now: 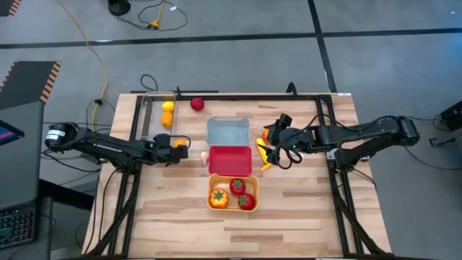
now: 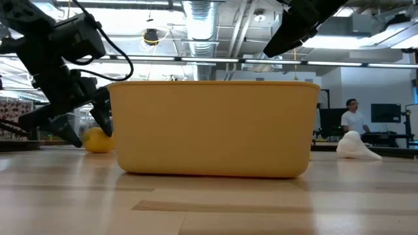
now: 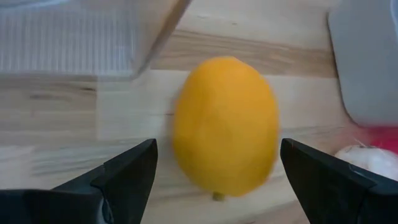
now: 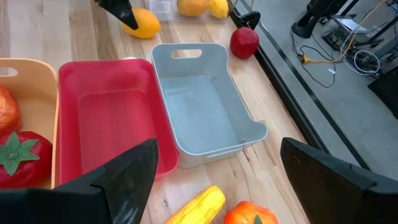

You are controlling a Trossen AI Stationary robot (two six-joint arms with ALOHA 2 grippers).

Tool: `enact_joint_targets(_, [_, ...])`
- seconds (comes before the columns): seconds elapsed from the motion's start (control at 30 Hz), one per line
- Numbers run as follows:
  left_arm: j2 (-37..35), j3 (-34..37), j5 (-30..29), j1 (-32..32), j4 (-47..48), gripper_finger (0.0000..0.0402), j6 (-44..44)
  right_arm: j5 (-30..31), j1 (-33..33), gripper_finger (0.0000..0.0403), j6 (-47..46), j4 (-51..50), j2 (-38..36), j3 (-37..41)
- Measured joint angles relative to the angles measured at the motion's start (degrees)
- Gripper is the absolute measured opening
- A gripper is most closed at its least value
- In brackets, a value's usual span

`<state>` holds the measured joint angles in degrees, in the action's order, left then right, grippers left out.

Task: Sort produce into baskets
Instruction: Put the yellow lemon into the transparent bin

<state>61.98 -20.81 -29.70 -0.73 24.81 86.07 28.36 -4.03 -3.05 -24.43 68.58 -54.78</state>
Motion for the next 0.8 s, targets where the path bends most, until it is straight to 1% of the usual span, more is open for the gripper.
enact_joint_targets(0.17, [0.00,0.36,-3.37,0.07,-0.49,0.0325,-1.03,0.00,0.00,0.0366,0.00,0.00,0.00,0.00])
enact_joint_targets(0.27, [0.00,0.36,-3.76,0.09,-0.46,0.0313,-1.36,0.00,0.00,0.0366,0.00,0.00,0.00,0.00])
enact_joint_targets(0.63, [0.00,0.34,-1.81,0.09,-0.42,0.0220,-2.29,0.00,0.00,0.0366,-0.01,0.00,0.00,0.00])
enact_joint_targets(0.73, [-0.05,0.31,-0.72,0.09,-0.60,0.0206,-2.80,0.00,0.00,0.0366,-0.01,-0.01,0.00,0.00])
enact_joint_targets(0.8, [-0.38,0.27,1.59,0.09,-1.47,0.0203,-5.12,0.00,0.00,0.0366,-0.01,0.00,0.00,0.00])
